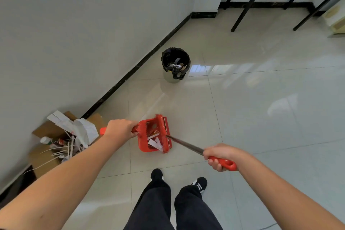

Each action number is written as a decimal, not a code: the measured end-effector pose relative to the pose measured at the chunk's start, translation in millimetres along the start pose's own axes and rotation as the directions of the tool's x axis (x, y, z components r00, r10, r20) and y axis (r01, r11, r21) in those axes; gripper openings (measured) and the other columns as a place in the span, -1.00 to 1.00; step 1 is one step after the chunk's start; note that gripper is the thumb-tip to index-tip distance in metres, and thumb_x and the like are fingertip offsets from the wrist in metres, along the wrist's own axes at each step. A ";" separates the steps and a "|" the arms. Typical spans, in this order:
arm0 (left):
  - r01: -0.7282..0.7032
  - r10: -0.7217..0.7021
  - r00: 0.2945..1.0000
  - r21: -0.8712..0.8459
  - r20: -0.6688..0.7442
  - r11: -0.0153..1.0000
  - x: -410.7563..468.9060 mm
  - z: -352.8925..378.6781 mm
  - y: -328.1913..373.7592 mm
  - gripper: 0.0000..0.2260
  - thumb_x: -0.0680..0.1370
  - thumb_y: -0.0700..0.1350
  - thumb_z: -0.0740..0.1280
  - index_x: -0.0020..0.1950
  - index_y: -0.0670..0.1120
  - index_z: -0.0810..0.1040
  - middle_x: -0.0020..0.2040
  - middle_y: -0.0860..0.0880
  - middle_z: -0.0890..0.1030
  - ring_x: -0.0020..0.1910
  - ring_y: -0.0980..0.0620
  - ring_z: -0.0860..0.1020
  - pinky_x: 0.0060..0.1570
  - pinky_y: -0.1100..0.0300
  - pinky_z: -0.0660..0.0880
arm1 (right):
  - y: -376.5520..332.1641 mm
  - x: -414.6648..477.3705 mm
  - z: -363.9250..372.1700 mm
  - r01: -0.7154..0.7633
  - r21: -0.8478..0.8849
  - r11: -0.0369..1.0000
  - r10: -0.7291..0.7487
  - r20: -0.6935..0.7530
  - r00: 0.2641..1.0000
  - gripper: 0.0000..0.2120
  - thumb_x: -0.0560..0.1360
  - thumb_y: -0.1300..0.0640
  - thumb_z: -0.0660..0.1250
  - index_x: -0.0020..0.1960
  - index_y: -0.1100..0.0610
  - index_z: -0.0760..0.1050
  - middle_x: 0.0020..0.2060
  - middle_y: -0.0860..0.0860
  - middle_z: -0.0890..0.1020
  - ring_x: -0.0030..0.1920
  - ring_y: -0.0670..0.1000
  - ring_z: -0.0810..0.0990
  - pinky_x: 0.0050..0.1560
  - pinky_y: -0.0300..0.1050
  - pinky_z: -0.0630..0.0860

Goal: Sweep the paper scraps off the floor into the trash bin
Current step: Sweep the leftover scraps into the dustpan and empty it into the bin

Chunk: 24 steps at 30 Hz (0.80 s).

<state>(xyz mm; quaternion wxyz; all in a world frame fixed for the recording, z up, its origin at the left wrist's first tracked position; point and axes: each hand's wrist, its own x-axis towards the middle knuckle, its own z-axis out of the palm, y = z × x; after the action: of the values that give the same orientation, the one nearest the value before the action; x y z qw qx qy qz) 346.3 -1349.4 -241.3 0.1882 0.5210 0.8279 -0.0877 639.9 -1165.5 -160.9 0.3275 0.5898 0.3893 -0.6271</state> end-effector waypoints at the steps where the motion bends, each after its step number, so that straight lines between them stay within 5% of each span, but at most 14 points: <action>1: 0.000 0.000 1.000 -0.014 -0.002 1.000 -0.1 -1.2 -2.2 -0.79 0.52 0.16 0.27 0.04 0.09 0.56 -0.13 0.07 0.65 -0.11 0.01 0.62 -0.22 0.18 0.54 | 0.8 -5.7 -5.5 0.003 0.025 1.000 -0.003 0.002 1.000 -0.90 0.46 0.33 0.20 -0.07 0.17 0.33 -0.49 0.02 0.39 -0.64 -0.12 0.29 -0.67 -0.35 0.23; 7: 0.056 -0.062 0.997 -0.125 -0.052 0.991 -13.4 -10.9 -17.6 -0.79 0.53 0.21 0.29 -0.05 0.10 0.56 -0.21 0.12 0.58 -0.16 0.03 0.57 -0.36 0.22 0.33 | 4.8 -15.4 -13.0 0.076 0.102 0.992 -0.066 -0.104 0.992 -0.88 0.46 0.35 0.19 -0.07 0.16 0.40 -0.51 0.04 0.39 -0.63 -0.10 0.30 -0.64 -0.35 0.24; 13: 0.148 -0.172 0.982 -0.254 -0.074 0.956 -22.2 -27.8 -24.7 -0.69 0.48 0.19 0.34 -0.23 -0.04 0.54 -0.30 0.06 0.58 -0.26 0.05 0.55 -0.32 0.13 0.50 | 2.8 -17.3 -28.6 0.151 0.018 0.988 -0.138 -0.306 0.942 -0.63 0.43 0.38 0.17 0.24 0.32 0.43 -0.52 0.08 0.37 -0.60 -0.04 0.28 -0.61 -0.34 0.27; 19: 0.047 -0.095 0.985 -0.303 -0.147 0.952 -11.9 -98.9 2.7 -0.70 0.45 0.21 0.38 -0.20 -0.02 0.55 -0.19 0.08 0.64 -0.11 0.03 0.59 -0.19 0.09 0.54 | 19.1 -39.1 -75.6 0.124 -0.116 0.986 -0.160 -0.398 0.903 -0.91 0.43 0.38 0.20 -0.07 0.30 0.42 -0.56 0.11 0.37 -0.62 -0.01 0.28 -0.58 -0.31 0.30; 24: -0.039 -0.074 0.954 -0.365 -0.290 0.930 -1.8 -168.9 37.0 -0.74 0.44 0.14 0.43 -0.15 -0.05 0.60 -0.19 0.10 0.65 -0.13 0.07 0.57 -0.15 0.09 0.54 | 40.3 -38.6 -117.7 0.058 -0.177 0.982 -0.131 -0.434 0.891 -0.96 0.44 0.40 0.20 -0.18 0.32 0.39 -0.61 0.11 0.39 -0.64 -0.02 0.29 -0.55 -0.31 0.32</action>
<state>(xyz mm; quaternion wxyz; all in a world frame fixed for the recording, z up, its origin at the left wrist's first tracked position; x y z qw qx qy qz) 343.0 -1276.9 -84.4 0.1540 0.4764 0.8532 0.1464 735.4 -1083.9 -126.8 0.2452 0.6695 0.5308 -0.4582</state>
